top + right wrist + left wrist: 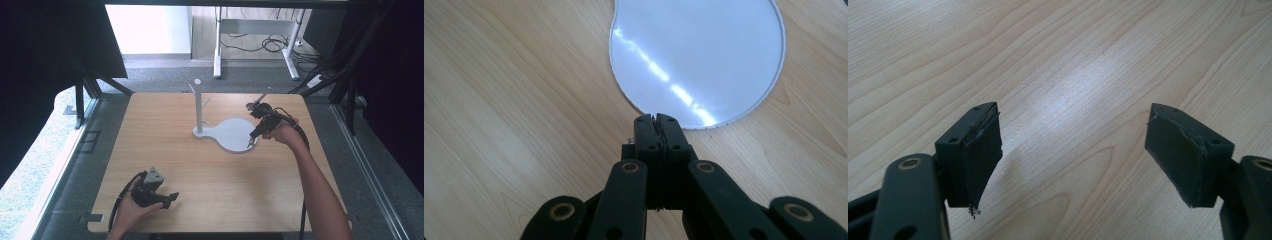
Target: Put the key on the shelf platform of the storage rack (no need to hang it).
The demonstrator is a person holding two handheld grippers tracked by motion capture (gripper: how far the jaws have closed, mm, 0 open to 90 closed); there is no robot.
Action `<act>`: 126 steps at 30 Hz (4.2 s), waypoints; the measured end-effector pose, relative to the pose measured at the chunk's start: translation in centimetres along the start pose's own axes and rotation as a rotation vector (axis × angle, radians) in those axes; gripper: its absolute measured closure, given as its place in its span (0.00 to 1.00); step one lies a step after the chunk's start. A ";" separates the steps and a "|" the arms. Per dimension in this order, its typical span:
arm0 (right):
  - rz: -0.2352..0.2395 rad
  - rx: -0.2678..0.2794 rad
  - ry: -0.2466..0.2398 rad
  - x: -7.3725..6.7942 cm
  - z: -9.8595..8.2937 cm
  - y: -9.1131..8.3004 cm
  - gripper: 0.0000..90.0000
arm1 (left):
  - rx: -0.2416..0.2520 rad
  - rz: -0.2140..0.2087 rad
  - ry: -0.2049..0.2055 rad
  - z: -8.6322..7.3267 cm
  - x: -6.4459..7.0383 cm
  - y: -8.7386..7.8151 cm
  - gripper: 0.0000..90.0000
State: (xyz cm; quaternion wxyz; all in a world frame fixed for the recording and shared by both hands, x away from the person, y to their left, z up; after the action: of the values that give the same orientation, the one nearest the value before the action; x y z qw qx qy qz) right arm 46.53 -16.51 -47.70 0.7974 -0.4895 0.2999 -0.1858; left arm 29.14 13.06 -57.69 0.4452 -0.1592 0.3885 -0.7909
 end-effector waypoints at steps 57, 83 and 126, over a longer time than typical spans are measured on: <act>-0.015 -0.013 0.044 4.0 5.7 5.8 1.00 | 0.002 -0.006 -0.011 -0.2 -0.6 0.0 0.25; -0.036 -0.004 0.059 5.1 4.9 7.7 0.89 | -0.006 -0.002 -0.002 -0.3 -0.5 0.3 0.25; -0.049 0.262 -0.005 -0.6 -12.3 3.6 0.58 | -0.030 -0.002 0.030 -0.4 0.7 0.9 0.26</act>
State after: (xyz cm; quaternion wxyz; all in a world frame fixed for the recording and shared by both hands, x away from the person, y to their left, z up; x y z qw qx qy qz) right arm 37.98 -22.72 -54.94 0.8504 -0.3889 0.2591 -0.2417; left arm 29.02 12.37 -58.65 0.4359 -0.1542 0.4067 -0.7879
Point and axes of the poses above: each handheld gripper's, and its own axes: y roughly forward along the jaws, z roughly out of its top, x roughly to its right, the point moved 9 cm from there along y, roughly forward along the jaws, and after that the axes turned 14 degrees about z, right-handed, at the moved point
